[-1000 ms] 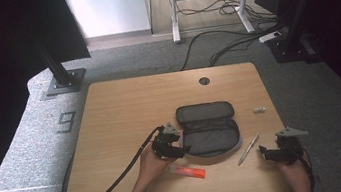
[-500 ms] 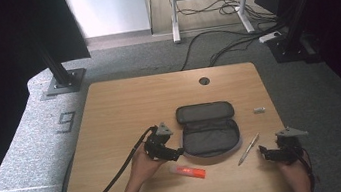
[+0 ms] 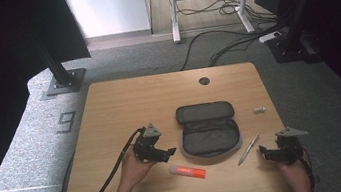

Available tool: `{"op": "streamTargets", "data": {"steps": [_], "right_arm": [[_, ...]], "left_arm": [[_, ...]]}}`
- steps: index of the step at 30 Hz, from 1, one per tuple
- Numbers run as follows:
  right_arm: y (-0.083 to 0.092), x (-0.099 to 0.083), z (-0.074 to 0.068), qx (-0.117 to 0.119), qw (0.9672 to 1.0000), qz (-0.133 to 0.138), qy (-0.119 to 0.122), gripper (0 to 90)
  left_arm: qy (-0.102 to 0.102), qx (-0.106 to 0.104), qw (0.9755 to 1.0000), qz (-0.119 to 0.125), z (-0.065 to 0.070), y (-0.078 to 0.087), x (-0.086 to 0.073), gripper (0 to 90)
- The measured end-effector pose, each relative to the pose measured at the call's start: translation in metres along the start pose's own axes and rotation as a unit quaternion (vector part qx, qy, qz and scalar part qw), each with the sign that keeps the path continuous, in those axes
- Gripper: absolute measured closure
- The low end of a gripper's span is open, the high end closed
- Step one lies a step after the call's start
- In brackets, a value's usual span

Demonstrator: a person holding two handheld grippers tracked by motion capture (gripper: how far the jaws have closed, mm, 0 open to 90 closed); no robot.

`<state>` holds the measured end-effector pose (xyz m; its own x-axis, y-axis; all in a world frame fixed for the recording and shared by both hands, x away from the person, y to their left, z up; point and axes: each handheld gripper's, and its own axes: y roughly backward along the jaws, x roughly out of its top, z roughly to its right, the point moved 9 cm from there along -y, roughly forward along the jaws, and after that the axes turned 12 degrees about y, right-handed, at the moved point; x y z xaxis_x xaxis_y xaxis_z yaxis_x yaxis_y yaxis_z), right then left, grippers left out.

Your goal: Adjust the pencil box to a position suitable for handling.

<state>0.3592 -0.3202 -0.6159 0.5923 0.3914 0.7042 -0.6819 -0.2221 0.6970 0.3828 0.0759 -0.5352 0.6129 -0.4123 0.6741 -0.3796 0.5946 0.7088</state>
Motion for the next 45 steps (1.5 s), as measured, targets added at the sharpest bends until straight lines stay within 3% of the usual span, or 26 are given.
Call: {"op": "streamTargets", "data": {"steps": [14, 20, 29, 36, 45], "right_arm": [[0.0, 0.0, 0.0, 0.0, 1.0, 0.0, 0.0, 13.2], [0.0, 0.0, 0.0, -0.001, 1.0, 0.0, 0.0, 13.2], [0.0, 0.0, 0.0, -0.001, 1.0, 0.0, 0.0, 13.2], [0.0, 0.0, 0.0, -0.001, 1.0, 0.0, 0.0, 13.2], [0.0, 0.0, 0.0, -0.001, 1.0, 0.0, 0.0, 13.2]], "left_arm": [[0.001, 0.032, 0.9995, 0.004, -0.02, 0.022, -0.021, 4.4], [0.01, 0.034, 0.9994, 0.007, -0.026, 0.025, -0.031, 0.6], [0.021, 0.042, 0.9988, 0.015, -0.038, 0.027, -0.049, 0.0], [0.017, 0.05, 0.9985, 0.015, -0.043, 0.024, -0.06, 0.0], [0.018, 0.056, 0.9983, 0.001, -0.05, 0.014, -0.079, 0.0]]}}
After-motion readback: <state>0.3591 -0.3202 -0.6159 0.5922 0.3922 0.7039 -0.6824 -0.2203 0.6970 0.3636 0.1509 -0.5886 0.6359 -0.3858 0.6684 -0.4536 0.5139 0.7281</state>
